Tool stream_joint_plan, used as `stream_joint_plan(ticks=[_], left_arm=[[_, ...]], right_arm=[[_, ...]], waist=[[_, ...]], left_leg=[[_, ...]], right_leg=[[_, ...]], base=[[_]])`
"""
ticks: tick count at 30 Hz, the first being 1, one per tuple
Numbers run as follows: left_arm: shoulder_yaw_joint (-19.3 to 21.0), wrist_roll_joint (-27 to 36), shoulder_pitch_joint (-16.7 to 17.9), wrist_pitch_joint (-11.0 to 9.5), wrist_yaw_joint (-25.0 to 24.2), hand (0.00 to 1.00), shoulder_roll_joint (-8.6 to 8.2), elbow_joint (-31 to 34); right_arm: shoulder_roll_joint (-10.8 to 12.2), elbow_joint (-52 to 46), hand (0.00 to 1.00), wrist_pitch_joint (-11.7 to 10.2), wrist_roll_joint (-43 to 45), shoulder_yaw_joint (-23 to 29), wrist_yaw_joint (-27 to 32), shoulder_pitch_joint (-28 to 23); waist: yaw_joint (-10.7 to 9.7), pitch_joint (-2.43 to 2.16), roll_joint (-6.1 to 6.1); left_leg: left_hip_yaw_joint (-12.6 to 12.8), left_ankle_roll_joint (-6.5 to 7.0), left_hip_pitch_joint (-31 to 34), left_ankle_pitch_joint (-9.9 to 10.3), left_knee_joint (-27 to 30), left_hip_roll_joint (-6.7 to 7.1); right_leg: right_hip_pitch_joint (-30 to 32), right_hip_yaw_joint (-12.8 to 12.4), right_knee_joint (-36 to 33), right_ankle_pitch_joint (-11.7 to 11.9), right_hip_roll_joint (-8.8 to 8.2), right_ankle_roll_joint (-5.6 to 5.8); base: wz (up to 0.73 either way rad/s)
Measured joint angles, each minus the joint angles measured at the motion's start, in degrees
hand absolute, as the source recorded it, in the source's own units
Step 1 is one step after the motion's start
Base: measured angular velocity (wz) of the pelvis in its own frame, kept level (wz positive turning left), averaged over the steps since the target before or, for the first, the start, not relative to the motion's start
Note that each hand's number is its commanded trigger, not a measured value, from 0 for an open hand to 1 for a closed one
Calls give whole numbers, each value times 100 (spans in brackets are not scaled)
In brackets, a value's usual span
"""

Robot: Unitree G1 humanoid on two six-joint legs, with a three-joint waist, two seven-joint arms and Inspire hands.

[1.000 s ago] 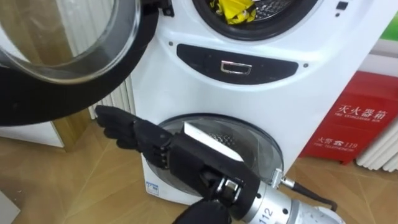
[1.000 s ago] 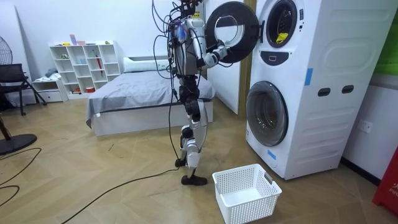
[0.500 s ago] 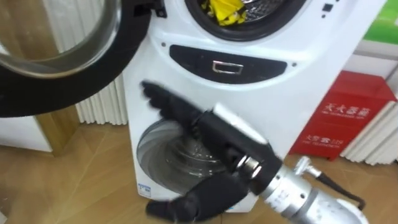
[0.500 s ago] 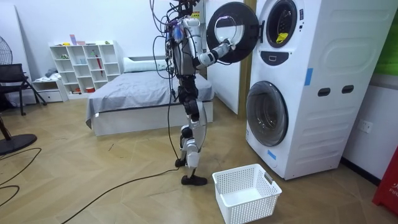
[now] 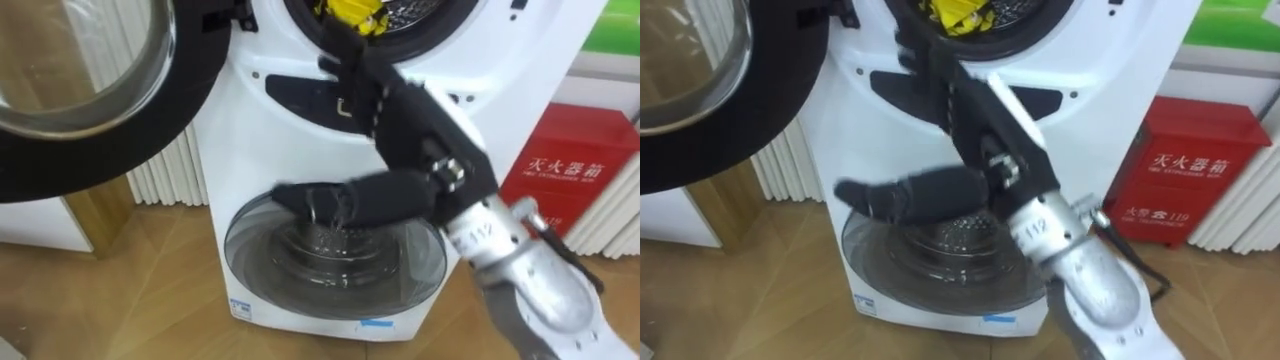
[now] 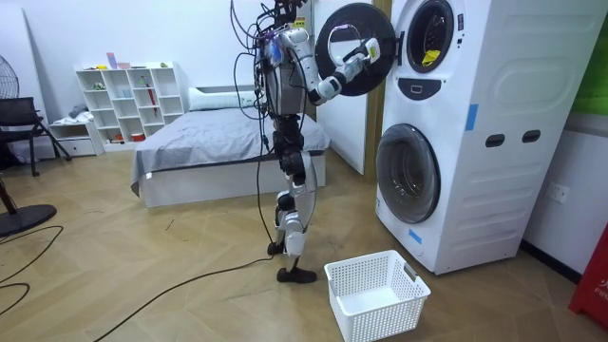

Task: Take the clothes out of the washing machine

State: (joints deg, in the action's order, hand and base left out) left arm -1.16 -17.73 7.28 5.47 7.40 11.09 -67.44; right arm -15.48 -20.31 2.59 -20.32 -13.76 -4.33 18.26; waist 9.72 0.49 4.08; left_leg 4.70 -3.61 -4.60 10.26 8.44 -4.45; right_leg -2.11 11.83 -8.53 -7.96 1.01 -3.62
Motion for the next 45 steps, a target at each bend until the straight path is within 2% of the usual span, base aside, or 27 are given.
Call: stream_joint_plan(ticks=[7, 9, 11, 14, 16, 17, 18, 21, 22, 23, 25, 27, 28, 29, 30, 31, 32, 33, 34, 36, 37, 38, 40, 42, 43, 44, 45], left_arm=[[121, -1, 12, 282, 90, 0, 10, -9], [117, -14, 11, 322, 87, 0, 11, -5], [208, -46, 7, 323, 79, 0, 17, 5], [235, -42, 44, 321, 49, 0, 78, 2], [295, -41, 120, 322, 17, 0, 89, 9], [306, -40, 183, 330, -33, 0, 88, 9], [306, -40, 205, 338, -46, 0, 82, 6], [310, -42, 284, 401, -77, 0, 83, 16], [320, -43, 409, 415, -85, 0, 96, 105], [321, -42, 511, 414, -119, 0, 114, 179], [318, -42, 500, 408, -195, 0, 127, 188], [321, -41, 434, 384, -240, 0, 105, 205], [326, -20, 412, 381, -261, 0, 107, 218], [326, 11, 346, 375, -269, 0, 107, 221], [326, 14, 316, 374, -269, 0, 112, 221], [326, 22, 296, 366, -269, 0, 132, 218], [322, 24, 214, 368, -275, 0, 159, 213], [317, 13, 145, 366, -277, 0, 159, 212], [315, 13, -13, 347, -285, 0, 168, 200], [307, 13, -114, 299, -284, 0, 190, 196], [295, 13, -159, 302, -280, 0, 192, 195], [208, 12, -228, 311, -264, 0, 195, 216], [139, 25, -325, 286, -243, 0, 219, 223], [17, 21, -400, 271, -174, 0, 285, 228], [-74, 21, -393, 261, -163, 0, 335, 225], [-92, 14, -379, 278, -162, 0, 348, 224], [-97, 4, -352, 289, -162, 0, 341, 226]], right_arm=[[15, 355, 0, 7, -199, -1, 314, 304], [8, 473, 0, 13, -246, -1, 364, 308], [-11, 806, 0, 11, -163, 39, 413, 324], [-5, 1169, 0, 11, -103, 68, 513, 326], [-3, 1269, 0, 11, -160, 72, 586, 325], [-3, 1276, 0, 10, -174, 79, 656, 321], [-1, 1281, 0, 5, -173, 93, 686, 324], [-20, 1399, 0, 4, -166, 176, 810, 331], [-11, 1488, 0, 10, -121, 170, 813, 331], [-22, 1533, 0, 47, -103, 167, 838, 332], [-67, 1531, 0, 60, -134, 168, 926, 338], [-70, 1517, 0, 70, -193, 168, 1002, 344], [-77, 1512, 0, 85, -217, 168, 1029, 352], [-82, 1505, 0, 92, -232, 171, 1063, 362], [-81, 1505, 0, 97, -212, 171, 1083, 362], [-80, 1505, 0, 110, -128, 171, 1114, 362], [-119, 1498, 0, 107, -3, 225, 1119, 364], [-163, 1498, 0, 106, 68, 275, 1120, 367], [-230, 1494, 0, 94, 210, 359, 1139, 369], [-245, 1490, 0, 18, 355, 378, 1177, 368], [-249, 1489, 0, -11, 409, 379, 1183, 367], [-273, 1491, 0, -13, 458, 379, 1194, 366], [-296, 1515, 0, -15, 468, 398, 1185, 359], [-295, 1524, 0, -11, 614, 396, 1164, 309], [-296, 1479, 0, -21, 646, 395, 1148, 233], [-282, 1445, 0, -13, 662, 378, 1058, 170], [-279, 1430, 0, -6, 672, 370, 1031, 139]], waist=[[70, -38, 60], [132, -20, 85], [143, 26, 73], [264, 33, 80], [291, 42, 52], [222, 38, 44], [203, 39, 48], [216, 41, 63], [257, 25, 82], [309, -26, 128], [247, -61, 218], [236, -86, 249], [174, -87, 252], [103, -30, 168], [63, -8, 134], [-9, -12, 95], [-83, -16, 88], [-103, -24, 68], [-121, -18, 74], [-143, -6, 105], [-182, 5, 120], [-208, 6, 107], [-185, 45, -21], [-171, 47, -88], [-239, 39, -120], [-310, 34, -125], [-342, 37, -129]], left_leg=[[-10, 0, -7, 0, 129, -2], [-10, 17, 11, 24, 266, -10], [-14, -5, 149, 206, 820, -63], [-21, -36, 506, 443, 1855, -216], [-81, -32, 863, 443, 2593, -317], [-219, -41, 1120, 433, 2901, -292], [-237, -45, 1257, 446, 2889, -262], [-154, -6, 1902, 279, 2008, -120], [-160, 69, 1996, -200, 1505, -61], [-177, 85, 1985, -596, 1221, -44], [-148, 250, 1902, -851, 1074, 93], [-71, 318, 1865, -810, 1103, 205], [-11, 367, 1833, -716, 1139, 260], [-8, 406, 1840, -563, 1336, 314], [7, 435, 1853, -488, 1465, 345], [43, 491, 1864, -377, 1512, 442], [114, 548, 1734, -317, 1400, 534], [168, 594, 1678, -275, 1354, 562], [190, 646, 1588, -239, 1241, 670], [304, 761, 1337, -172, 1082, 829], [353, 846, 1182, -82, 1078, 944], [362, 928, 1028, -1, 1074, 1002], [240, 963, 807, 130, 996, 957], [181, 964, 679, 143, 849, 812], [126, 961, 602, 145, 773, 716], [119, 958, 490, 147, 689, 670], [114, 954, 454, 150, 664, 665]], right_leg=[[-95, 74, -29, -39, -20, 1], [-90, 68, -120, -75, -26, -25], [-59, 72, -403, -276, -34, -78], [11, -47, -767, -565, 41, -181], [-86, -65, -834, -621, 102, -276], [-121, -37, -846, -657, 113, -313], [-132, -33, -843, -673, 112, -317], [-211, -34, -821, -799, 99, -246], [-265, -21, -828, -864, 71, -224], [-298, -38, -812, -910, 35, -161], [-321, -58, -739, -925, -39, -65], [-410, -67, -551, -895, -161, 18], [-512, -62, -486, -877, -228, 82], [-653, -68, -491, -901, -295, 141], [-699, -85, -534, -929, -332, 188], [-702, -98, -698, -1000, -433, 311], [-635, -95, -961, -1080, -570, 449], [-568, -90, -1140, -1109, -622, 499], [-396, -85, -1557, -1150, -769, 571], [-160, -104, -2353, -1155, -1038, 592], [-74, -101, -2793, -1092, -1207, 647], [30, -102, -3177, -918, -1278, 746], [164, -205, -3580, -629, -1206, 726], [460, -303, -3473, -960, -984, 669], [676, -375, -3092, -1060, -777, 623], [826, -413, -2494, -1030, -607, 574], [850, -474, -2146, -972, -554, 531]], base=[[7], [-7], [0], [-10], [-3], [14], [17], [-5], [-33], [-27], [-2], [0], [6], [11], [10], [11], [14], [21], [9], [-4], [0], [5], [0], [0], [5], [0], [0]])
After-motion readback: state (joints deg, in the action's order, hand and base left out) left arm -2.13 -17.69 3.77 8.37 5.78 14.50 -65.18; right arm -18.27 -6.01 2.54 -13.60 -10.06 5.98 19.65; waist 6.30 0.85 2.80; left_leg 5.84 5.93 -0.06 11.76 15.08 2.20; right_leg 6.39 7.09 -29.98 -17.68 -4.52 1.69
